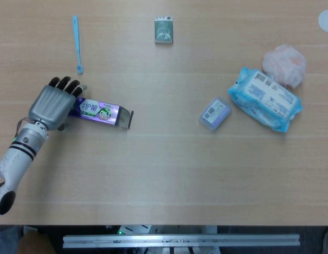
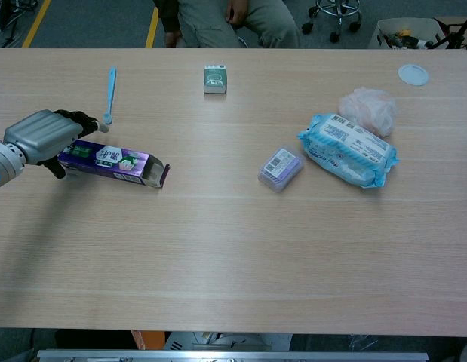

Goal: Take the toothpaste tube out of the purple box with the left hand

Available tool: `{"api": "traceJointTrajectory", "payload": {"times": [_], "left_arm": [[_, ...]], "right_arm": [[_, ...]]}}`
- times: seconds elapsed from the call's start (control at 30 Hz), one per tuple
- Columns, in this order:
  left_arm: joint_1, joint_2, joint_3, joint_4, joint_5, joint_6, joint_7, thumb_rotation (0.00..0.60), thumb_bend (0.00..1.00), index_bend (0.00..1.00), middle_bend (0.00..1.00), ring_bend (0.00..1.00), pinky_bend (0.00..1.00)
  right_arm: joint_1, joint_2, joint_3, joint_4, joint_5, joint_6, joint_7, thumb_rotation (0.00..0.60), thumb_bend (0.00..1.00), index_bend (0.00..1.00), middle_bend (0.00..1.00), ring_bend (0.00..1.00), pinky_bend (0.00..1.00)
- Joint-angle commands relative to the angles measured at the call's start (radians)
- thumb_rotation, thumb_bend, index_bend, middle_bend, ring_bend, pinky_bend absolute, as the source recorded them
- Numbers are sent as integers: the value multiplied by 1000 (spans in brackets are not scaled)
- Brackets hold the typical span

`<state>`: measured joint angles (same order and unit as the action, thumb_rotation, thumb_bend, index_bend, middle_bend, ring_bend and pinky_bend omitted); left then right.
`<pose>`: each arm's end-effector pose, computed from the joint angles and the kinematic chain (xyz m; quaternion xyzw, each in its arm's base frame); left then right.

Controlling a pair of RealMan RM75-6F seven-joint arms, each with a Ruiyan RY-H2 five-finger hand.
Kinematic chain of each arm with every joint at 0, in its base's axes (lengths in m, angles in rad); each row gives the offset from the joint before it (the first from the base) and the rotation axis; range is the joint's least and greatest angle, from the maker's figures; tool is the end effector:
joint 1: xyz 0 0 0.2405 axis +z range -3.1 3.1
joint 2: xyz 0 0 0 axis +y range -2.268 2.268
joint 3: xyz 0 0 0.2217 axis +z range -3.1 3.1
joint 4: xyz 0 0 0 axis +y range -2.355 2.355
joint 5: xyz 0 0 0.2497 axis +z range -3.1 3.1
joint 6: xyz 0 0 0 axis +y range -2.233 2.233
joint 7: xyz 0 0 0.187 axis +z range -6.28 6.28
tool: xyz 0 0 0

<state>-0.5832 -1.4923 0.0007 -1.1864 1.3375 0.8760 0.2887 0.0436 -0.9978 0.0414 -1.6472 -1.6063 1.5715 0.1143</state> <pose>-0.2702 0.3454 -0.0579 -0.8100 -0.3015 -0.1970 0.4628 -0.2862 -0.2097 0.1448 0.5991 -0.3631 0.4276 0.5713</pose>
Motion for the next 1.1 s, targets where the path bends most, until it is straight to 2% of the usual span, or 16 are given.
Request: {"api": "traceJointTrajectory", "payload": {"times": [0.03,0.2,0.37,0.53,0.73,0.9,1.1], "left_arm": [[-7,-18,-10,20,-15,-10,10,600,146,169,191,146,203],[-12,-39,-18,54,-39,-33,2,600,147,225,298,232,265],[-15,-50,-15,78,-49,-48,12,600,148,253,338,274,305],[-15,-35,-10,62,-43,-37,40,600,197,334,428,359,429],[-15,-22,-5,32,-67,-47,93,600,208,354,450,377,473],[-12,6,-15,-26,-63,-8,113,600,208,379,484,413,520],[-7,97,-22,-163,-30,79,204,600,208,385,507,427,538]], "right_arm": [[-1,-1,-1,2,2,0,2,600,238,495,507,538,600],[-3,0,0,7,8,-1,4,600,238,496,507,538,600],[-3,0,1,8,12,-6,4,600,237,496,507,538,600],[-3,1,-1,8,17,-13,3,600,238,496,507,538,600],[-3,-5,0,15,16,-13,10,600,238,496,507,538,600],[0,-7,1,20,14,-15,15,600,238,496,507,538,600],[6,-13,4,29,15,-20,22,600,237,496,507,538,600]]}}
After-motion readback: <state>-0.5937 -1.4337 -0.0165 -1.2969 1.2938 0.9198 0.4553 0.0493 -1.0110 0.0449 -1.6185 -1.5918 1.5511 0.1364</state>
